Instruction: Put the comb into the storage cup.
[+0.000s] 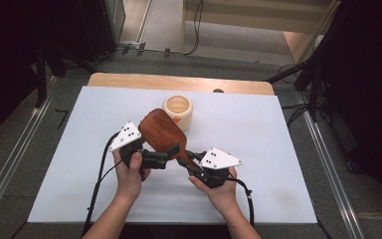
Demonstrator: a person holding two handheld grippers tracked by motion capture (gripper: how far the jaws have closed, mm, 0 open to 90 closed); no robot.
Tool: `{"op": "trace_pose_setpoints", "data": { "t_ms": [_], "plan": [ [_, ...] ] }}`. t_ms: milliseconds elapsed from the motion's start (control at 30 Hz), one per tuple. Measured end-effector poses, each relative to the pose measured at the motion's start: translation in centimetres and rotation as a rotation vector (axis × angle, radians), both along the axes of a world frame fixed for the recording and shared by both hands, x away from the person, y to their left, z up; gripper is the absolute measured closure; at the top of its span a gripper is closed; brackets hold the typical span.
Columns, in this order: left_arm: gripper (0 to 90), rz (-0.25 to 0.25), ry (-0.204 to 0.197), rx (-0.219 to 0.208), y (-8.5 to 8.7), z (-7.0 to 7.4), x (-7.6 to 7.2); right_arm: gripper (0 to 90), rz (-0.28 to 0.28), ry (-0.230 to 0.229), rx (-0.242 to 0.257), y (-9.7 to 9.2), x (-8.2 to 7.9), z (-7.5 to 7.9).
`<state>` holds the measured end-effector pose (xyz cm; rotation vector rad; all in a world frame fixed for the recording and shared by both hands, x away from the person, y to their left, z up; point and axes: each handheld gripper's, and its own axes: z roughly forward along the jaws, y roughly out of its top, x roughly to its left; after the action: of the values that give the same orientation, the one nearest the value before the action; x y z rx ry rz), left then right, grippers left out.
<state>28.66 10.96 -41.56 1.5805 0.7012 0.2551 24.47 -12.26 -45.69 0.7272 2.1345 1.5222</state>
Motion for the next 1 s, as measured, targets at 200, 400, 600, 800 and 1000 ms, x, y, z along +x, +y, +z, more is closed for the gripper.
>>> {"op": "trace_pose_setpoints", "data": {
  "t_ms": [200,400,600,800,1000],
  "plan": [
    [7.5,0.038,0.038,-0.031,-0.32,0.03,0.07,69.5,-0.007,-0.003,0.017,0.3,-0.24,0.03],
    [16.1,0.057,0.06,-0.051,-0.26,0.17,0.19,69.4,-0.011,-0.009,0.028,0.4,-0.38,0.04],
    [32.9,0.045,0.076,-0.062,0.0,0.17,0.29,69.5,-0.019,-0.008,0.04,0.39,-0.38,-0.05],
    [42.4,-0.022,0.096,-0.095,0.11,0.13,0.38,69.6,-0.023,-0.017,0.037,0.47,-0.36,-0.15],
    [50.7,-0.087,0.089,-0.1,0.04,0.25,0.16,69.6,-0.014,-0.016,0.033,0.59,-0.24,-0.33]
  ]
}}
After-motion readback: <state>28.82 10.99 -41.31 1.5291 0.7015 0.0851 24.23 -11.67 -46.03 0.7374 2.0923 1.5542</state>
